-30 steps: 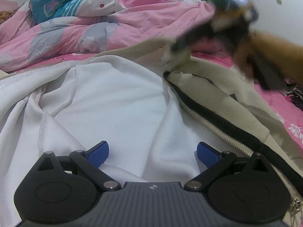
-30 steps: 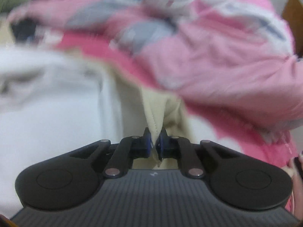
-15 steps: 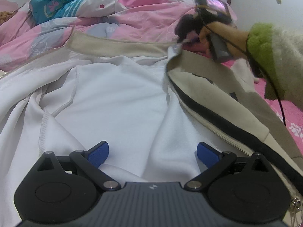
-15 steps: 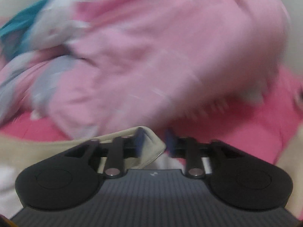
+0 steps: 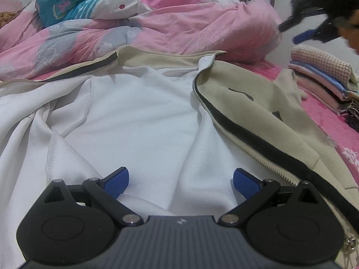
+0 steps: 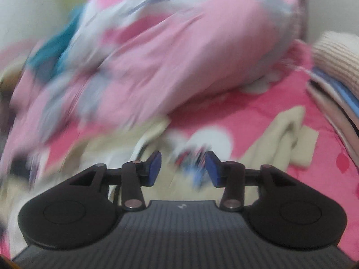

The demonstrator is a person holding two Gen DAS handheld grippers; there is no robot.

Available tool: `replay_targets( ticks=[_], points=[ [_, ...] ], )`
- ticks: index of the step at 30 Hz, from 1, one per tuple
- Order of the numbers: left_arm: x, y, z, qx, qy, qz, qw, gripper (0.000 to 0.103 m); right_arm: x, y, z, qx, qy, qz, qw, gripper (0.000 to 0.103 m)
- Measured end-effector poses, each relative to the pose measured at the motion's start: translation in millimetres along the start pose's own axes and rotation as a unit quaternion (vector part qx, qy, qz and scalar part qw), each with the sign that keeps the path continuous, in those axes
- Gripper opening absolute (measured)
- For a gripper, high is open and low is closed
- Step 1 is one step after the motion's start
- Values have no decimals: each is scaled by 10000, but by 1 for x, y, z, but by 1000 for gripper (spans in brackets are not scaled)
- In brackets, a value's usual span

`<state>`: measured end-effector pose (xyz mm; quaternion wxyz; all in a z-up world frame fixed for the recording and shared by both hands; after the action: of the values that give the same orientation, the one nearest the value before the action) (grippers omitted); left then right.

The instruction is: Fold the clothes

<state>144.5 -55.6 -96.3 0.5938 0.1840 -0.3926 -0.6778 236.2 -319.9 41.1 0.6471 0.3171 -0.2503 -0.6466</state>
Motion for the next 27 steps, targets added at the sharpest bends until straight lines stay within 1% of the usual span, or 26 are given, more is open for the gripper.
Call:
replay_targets(
  ticks=[2, 4, 6, 8, 10, 12, 14, 16, 17, 18, 19, 20, 21, 23, 24, 27],
  points=[
    [0, 0, 0, 2, 6, -5, 10000, 100, -39, -18, -5, -253, 265, 387, 9986, 48],
    [0, 0, 0, 11, -11, 17, 10000, 100, -77, -37, -9, -503, 528, 769, 9944, 49],
    [-1, 0, 0, 20, -46, 60, 10000, 100, -109, -50, -32, -692, 701, 946, 9906, 52],
    [-2, 1, 1, 27, -80, 99, 9999, 100, -132, -61, -61, -950, 770, 944, 9880, 52],
    [-2, 1, 0, 21, -68, 85, 9999, 100, -145, -65, -94, -1075, 700, 901, 9876, 52],
    [-1, 1, 0, 11, -40, 57, 10000, 100, -151, -63, -122, -1071, 500, 946, 9885, 52],
    [-1, 1, 0, 4, -29, 51, 10000, 100, -150, -65, -143, -1174, 259, 986, 9878, 52],
    [-1, 0, 0, 1, -31, 60, 10000, 100, -145, -68, -158, -1298, 262, 840, 9876, 51],
    [-1, 1, 0, 0, -30, 62, 10000, 100, -142, -67, -160, -1266, 262, 814, 9883, 46],
    [-1, 1, 0, -2, -30, 64, 10000, 100, -140, -65, -158, -1179, 230, 823, 9893, 31],
    [-1, 1, 0, 2, -36, 69, 10000, 100, -136, -64, -154, -1118, 243, 768, 9905, 25],
    [-2, 1, 0, 5, -43, 73, 10000, 100, -132, -63, -149, -1046, 390, 584, 9920, 9],
    [-2, 1, 0, 8, -50, 78, 10000, 100, -126, -61, -141, -951, 438, 455, 9935, 3],
    [-2, 1, 0, 15, -80, 111, 9999, 101, -114, -57, -126, -759, 526, 205, 9955, 3],
    [-2, 1, 0, 17, -89, 122, 9999, 101, -106, -55, -117, -620, 438, 248, 9968, 3],
    [-4, 2, 1, 30, -170, 212, 9996, 101, -73, -43, -89, -213, 125, 121, 9996, 2]
  ],
)
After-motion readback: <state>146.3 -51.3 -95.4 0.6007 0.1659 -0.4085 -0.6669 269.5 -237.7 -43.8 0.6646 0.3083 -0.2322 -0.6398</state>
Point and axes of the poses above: each gripper's, at about its wrist camera, not at the fingertips, and z roughly against the way its jaws point, x to its right, y to its top, the point moved 7 cm from there along -z, roughly the way its jaws point, and after that the axes turned 10 degrees about z, right-handed, at the moved point
